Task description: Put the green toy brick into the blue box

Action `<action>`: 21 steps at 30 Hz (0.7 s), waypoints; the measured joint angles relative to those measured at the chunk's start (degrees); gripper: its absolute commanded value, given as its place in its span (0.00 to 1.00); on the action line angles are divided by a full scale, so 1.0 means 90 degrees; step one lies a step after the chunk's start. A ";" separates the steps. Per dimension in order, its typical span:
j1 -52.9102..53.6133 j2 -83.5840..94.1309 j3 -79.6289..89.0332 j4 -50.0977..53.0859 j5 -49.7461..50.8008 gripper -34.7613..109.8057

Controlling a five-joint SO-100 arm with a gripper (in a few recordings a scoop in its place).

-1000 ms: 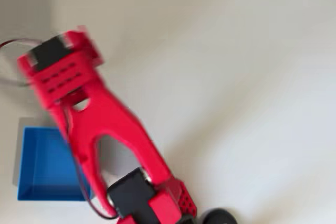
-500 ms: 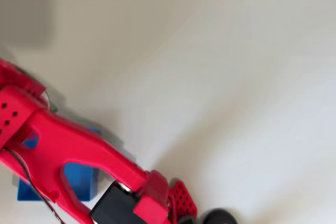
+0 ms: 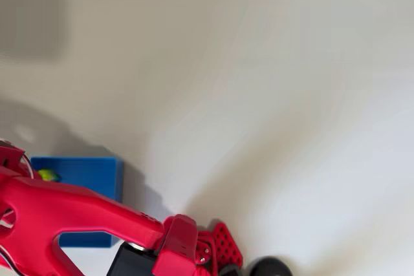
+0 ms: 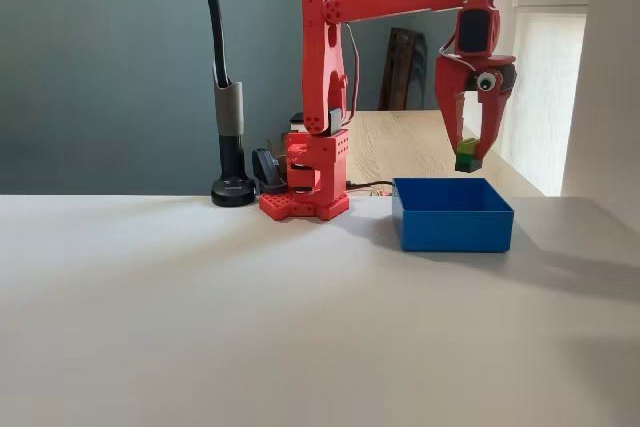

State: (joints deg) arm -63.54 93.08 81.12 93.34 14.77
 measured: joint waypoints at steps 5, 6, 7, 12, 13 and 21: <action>0.0000 0.0000 0.0215 0.0000 -0.0059 0.24; 0.0000 0.0000 0.0283 0.0000 -0.0068 0.24; 0.0000 0.0000 0.0342 0.0000 -0.0068 0.24; 0.0000 0.0000 0.0508 0.0000 -0.0068 0.35; 0.0000 0.0000 0.0547 0.0000 -0.0068 0.36; 0.0000 0.0000 0.0576 0.0000 -0.0176 0.37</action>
State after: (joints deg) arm -63.54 93.08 86.31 93.34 13.18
